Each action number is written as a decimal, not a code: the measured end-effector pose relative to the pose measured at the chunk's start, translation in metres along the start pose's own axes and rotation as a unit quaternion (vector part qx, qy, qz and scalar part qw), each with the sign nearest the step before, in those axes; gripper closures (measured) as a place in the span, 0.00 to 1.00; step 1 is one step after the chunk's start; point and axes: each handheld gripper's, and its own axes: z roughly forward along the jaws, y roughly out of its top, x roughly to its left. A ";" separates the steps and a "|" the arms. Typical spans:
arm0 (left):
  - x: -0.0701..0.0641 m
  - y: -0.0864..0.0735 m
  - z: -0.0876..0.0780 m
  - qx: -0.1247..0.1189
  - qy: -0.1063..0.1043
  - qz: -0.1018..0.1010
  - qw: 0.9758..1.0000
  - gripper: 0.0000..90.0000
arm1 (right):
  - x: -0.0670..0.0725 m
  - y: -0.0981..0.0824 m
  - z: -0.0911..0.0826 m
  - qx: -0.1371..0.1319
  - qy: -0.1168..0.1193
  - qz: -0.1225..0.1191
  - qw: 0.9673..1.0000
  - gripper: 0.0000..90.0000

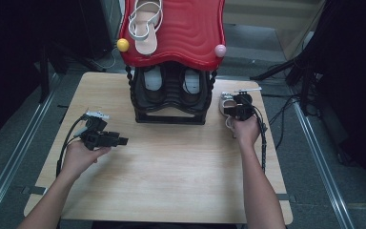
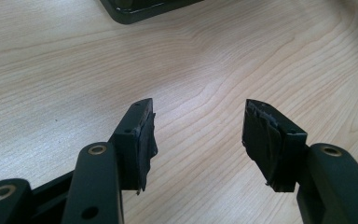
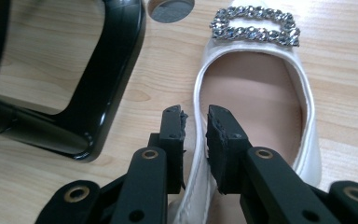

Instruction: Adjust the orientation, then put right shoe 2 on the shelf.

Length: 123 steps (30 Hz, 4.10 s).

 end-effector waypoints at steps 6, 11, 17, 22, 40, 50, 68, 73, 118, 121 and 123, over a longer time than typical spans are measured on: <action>0.001 0.000 0.000 -0.003 0.000 -0.003 1.000 0.49 | -0.002 0.001 0.005 0.011 -0.002 0.006 1.000 0.88; 0.000 0.000 -0.001 -0.002 0.000 -0.001 1.000 0.49 | -0.001 0.003 0.009 0.028 -0.013 0.000 1.000 0.93; 0.002 0.000 -0.001 -0.003 0.001 -0.001 1.000 0.49 | -0.003 0.003 0.009 0.029 -0.016 0.009 0.999 0.98; 0.002 -0.001 -0.001 -0.003 0.001 -0.002 1.000 0.49 | -0.003 0.003 0.008 0.030 -0.014 0.012 0.999 0.98; 0.003 -0.001 -0.001 -0.003 0.000 -0.005 1.000 0.49 | -0.010 0.006 -0.007 0.015 0.007 0.037 0.999 0.99; 0.002 0.000 0.001 -0.004 -0.003 -0.005 1.000 0.49 | -0.013 0.009 -0.018 0.006 0.021 0.041 0.999 0.99; 0.002 0.000 0.002 -0.001 -0.005 -0.006 1.000 0.49 | -0.009 0.023 -0.040 -0.009 0.049 0.052 0.997 0.99; 0.001 0.000 0.002 -0.002 -0.005 -0.006 1.000 0.49 | -0.007 0.030 -0.049 -0.012 0.053 0.053 0.997 0.99; -0.001 0.000 0.001 -0.004 -0.008 0.002 1.000 0.50 | 0.039 0.155 -0.196 -0.101 0.084 0.019 0.991 0.99; -0.002 0.000 0.002 -0.002 -0.008 0.004 1.000 0.50 | 0.043 0.162 -0.208 -0.106 0.086 0.017 0.990 0.98; -0.004 0.000 0.003 -0.002 -0.008 0.007 1.000 0.50 | 0.047 0.168 -0.216 -0.104 0.086 0.013 0.991 0.99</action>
